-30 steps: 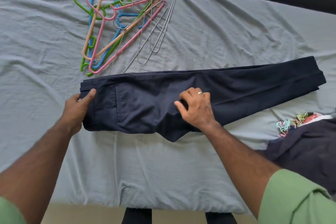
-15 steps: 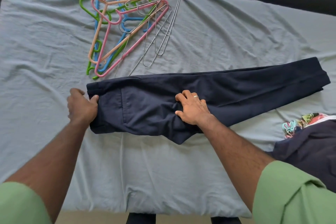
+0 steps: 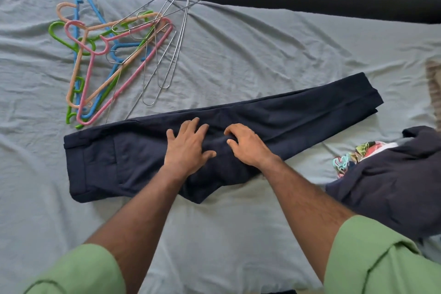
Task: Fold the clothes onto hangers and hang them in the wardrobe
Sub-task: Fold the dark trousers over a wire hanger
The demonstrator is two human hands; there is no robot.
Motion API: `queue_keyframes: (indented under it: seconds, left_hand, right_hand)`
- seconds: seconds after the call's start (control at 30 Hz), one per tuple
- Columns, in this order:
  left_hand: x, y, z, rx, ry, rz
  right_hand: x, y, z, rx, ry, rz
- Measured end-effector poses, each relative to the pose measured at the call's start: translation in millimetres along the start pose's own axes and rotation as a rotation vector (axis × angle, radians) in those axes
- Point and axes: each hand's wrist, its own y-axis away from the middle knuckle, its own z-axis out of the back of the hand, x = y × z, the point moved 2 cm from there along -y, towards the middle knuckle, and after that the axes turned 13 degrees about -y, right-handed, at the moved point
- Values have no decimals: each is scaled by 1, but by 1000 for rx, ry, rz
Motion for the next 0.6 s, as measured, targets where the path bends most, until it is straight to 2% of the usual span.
queue_keyframes:
  seconds: [0.17, 0.3, 0.37, 0.5, 0.6]
  left_hand:
    - [-99, -46, 21, 27, -11, -83]
    - [-175, -80, 33, -12, -29, -170]
    - [-207, -95, 32, 29, -36, -199]
    - [-242, -122, 15, 214, 20, -103]
    - [-250, -126, 6, 207, 2, -43]
  right_hand:
    - [-78, 17, 105, -205, 4, -73]
    - [-151, 33, 198, -415, -37, -176]
    - [-181, 42, 240, -484, -38, -244]
    - [-229, 58, 304, -565, -29, -378]
    - [-247, 57, 330, -629, -47, -402]
